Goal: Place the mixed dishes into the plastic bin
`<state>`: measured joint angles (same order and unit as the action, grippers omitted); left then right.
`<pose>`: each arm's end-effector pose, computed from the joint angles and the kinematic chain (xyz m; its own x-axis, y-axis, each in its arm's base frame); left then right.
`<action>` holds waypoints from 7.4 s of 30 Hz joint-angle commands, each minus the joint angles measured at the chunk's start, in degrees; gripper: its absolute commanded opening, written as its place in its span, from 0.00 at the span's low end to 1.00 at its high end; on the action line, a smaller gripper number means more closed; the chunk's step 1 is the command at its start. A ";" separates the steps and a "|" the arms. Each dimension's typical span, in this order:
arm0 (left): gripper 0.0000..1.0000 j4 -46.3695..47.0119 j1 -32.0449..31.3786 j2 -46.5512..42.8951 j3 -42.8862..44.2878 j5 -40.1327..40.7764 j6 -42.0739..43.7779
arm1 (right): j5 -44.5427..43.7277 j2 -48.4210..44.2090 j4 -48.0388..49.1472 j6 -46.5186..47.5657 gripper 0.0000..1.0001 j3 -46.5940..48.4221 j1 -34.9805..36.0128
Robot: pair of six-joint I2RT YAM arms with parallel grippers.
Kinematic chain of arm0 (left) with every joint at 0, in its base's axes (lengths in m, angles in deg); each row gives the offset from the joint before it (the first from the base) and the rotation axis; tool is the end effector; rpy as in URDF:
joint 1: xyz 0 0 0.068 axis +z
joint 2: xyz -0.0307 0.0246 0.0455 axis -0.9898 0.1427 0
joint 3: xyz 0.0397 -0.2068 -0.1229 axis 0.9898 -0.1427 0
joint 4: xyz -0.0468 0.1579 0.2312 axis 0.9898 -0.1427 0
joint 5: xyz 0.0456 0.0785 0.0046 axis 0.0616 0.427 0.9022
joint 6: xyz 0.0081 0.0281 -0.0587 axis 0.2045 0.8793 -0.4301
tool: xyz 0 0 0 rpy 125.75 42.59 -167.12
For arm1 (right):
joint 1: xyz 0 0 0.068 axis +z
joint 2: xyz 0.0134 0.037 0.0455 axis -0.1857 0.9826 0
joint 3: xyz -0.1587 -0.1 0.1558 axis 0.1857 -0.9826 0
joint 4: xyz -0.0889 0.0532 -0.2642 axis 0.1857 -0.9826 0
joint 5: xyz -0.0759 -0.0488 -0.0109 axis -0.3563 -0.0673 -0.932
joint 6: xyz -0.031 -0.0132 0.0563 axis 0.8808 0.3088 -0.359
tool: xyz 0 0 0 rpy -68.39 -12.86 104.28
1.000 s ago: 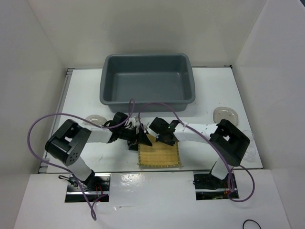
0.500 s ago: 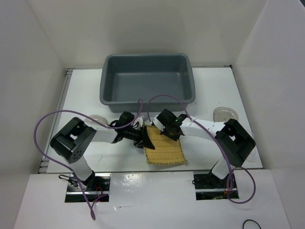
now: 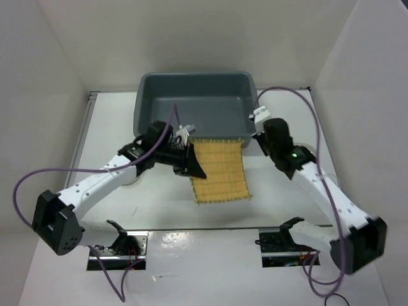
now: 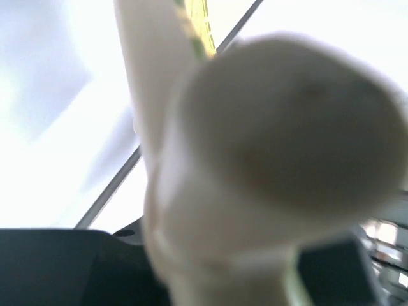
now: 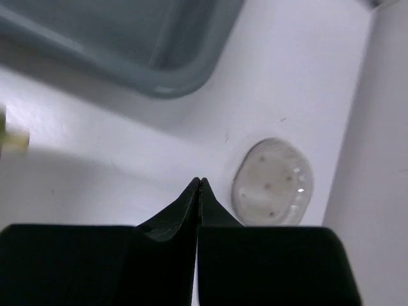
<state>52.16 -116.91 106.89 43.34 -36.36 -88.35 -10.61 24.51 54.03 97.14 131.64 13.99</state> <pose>0.2458 -0.2141 0.2407 -0.9567 0.0203 -0.2905 0.2656 0.4701 -0.8417 0.2751 0.1083 0.2522 -0.5040 -0.5509 -0.6652 -0.3443 0.8345 -0.4302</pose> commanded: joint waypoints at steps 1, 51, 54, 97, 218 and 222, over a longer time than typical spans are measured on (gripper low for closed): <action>0.00 -7.31 3.11 -2.51 12.52 -3.51 2.34 | -0.42 -11.66 -2.55 -1.30 0.00 1.17 0.27; 0.40 -45.55 18.94 93.73 123.31 -1.85 8.49 | -8.59 -22.60 1.22 -4.29 0.05 -13.79 -4.12; 0.66 -47.12 18.94 93.20 123.31 0.16 9.63 | -8.59 -22.60 1.22 -4.29 0.05 -13.79 -4.12; 1.00 -13.04 62.79 0.03 -5.79 28.83 4.54 | -7.98 -20.40 1.22 -3.76 0.12 -14.31 -4.12; 0.94 -42.73 16.74 78.10 123.40 30.65 -2.58 | -10.35 -15.84 2.36 -4.82 0.21 -14.84 -3.07; 1.00 -49.74 13.15 63.28 123.40 41.45 1.46 | -13.69 -14.43 3.50 -5.87 0.51 -16.06 -3.07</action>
<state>4.99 -101.30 186.72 164.32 -3.42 -90.56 -20.93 9.26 54.10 92.82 116.83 10.53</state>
